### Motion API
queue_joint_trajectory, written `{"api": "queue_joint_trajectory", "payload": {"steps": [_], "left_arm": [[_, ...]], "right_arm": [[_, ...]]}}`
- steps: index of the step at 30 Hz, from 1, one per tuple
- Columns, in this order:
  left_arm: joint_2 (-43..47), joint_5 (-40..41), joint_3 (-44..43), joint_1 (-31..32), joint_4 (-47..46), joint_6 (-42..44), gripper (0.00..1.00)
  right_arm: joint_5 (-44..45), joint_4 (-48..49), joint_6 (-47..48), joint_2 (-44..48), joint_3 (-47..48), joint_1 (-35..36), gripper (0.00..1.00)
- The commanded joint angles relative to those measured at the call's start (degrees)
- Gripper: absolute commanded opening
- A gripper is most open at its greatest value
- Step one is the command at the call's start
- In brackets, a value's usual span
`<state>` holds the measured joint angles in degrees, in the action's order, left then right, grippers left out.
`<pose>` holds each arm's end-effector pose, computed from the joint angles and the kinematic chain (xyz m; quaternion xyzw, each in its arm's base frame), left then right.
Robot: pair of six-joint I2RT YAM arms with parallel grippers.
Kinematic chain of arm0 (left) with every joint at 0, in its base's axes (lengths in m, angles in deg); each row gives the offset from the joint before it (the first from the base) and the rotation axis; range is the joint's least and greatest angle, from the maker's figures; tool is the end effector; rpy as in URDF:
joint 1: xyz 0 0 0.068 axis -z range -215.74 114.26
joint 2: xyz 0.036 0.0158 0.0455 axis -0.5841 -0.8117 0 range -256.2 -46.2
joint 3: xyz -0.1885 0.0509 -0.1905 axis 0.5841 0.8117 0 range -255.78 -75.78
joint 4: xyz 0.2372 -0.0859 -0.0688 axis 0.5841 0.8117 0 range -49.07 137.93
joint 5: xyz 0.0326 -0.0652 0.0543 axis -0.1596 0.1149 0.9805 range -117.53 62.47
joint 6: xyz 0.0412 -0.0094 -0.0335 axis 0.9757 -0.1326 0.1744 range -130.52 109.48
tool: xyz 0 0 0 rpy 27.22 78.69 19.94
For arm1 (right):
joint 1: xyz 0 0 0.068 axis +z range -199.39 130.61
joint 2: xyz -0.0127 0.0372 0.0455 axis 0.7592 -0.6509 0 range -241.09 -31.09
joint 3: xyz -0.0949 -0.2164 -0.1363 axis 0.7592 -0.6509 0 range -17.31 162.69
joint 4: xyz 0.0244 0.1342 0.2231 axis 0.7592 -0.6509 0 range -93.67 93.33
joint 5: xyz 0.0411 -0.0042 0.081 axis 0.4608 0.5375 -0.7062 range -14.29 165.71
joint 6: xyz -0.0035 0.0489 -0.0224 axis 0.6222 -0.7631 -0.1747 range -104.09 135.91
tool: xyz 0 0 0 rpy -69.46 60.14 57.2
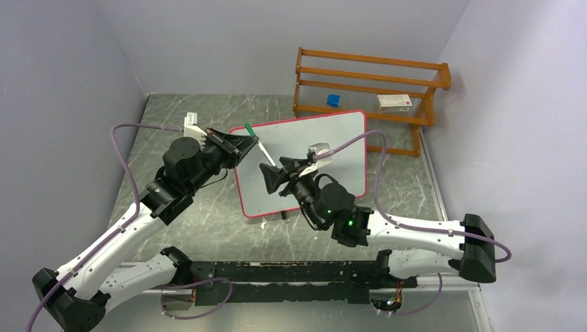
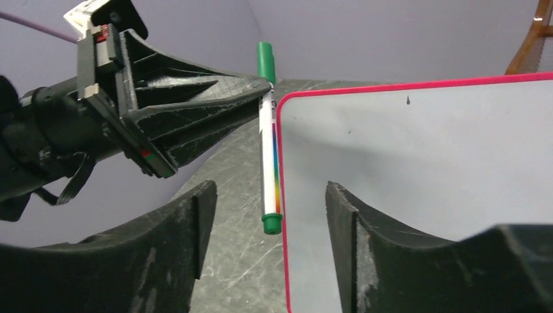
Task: Write a sentence on the whiteboard
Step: Open the whiteboard marker at the center of the board.
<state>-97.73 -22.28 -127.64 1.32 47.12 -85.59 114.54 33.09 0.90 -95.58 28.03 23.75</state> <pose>0.1690 -0.1236 0.3704 -0.2705 0.6912 -0.5363 0.4019 0.0960 0.2399 0.3469 -0.0691 0.6508 0.3523 0.6690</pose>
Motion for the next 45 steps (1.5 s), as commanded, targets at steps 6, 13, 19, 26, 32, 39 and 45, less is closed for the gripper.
{"api": "queue_joint_trajectory", "payload": {"steps": [6,13,19,26,32,39,45], "left_arm": [[-0.41,3.38,1.23,2.77,-4.53,-3.52,0.05],[-0.43,2.38,1.61,3.09,-5.75,-4.46,0.05],[-0.77,1.12,2.22,3.50,-5.76,-5.32,0.05],[-0.96,0.51,2.29,3.63,-6.71,-4.89,0.07],[-0.69,3.00,-0.84,3.60,-1.36,7.13,0.35],[-0.69,6.33,-9.04,3.61,8.57,33.71,0.78],[0.42,3.22,-12.63,3.60,11.89,57.91,0.93]], "right_arm": [[-1.73,4.66,-2.87,-1.70,1.55,-3.40,0.49],[-4.65,5.15,-4.16,-2.74,1.93,-5.10,0.34],[-7.91,7.39,-5.67,-2.40,0.49,-6.72,0.24],[-10.61,6.21,-6.50,-1.72,0.23,-8.08,0.00],[-14.87,-0.14,-8.93,1.70,-0.87,-11.02,0.00],[-22.85,-12.26,-9.33,8.13,0.40,-17.06,0.00],[-34.11,-25.02,-7.45,11.75,5.15,-23.03,0.00]]}}
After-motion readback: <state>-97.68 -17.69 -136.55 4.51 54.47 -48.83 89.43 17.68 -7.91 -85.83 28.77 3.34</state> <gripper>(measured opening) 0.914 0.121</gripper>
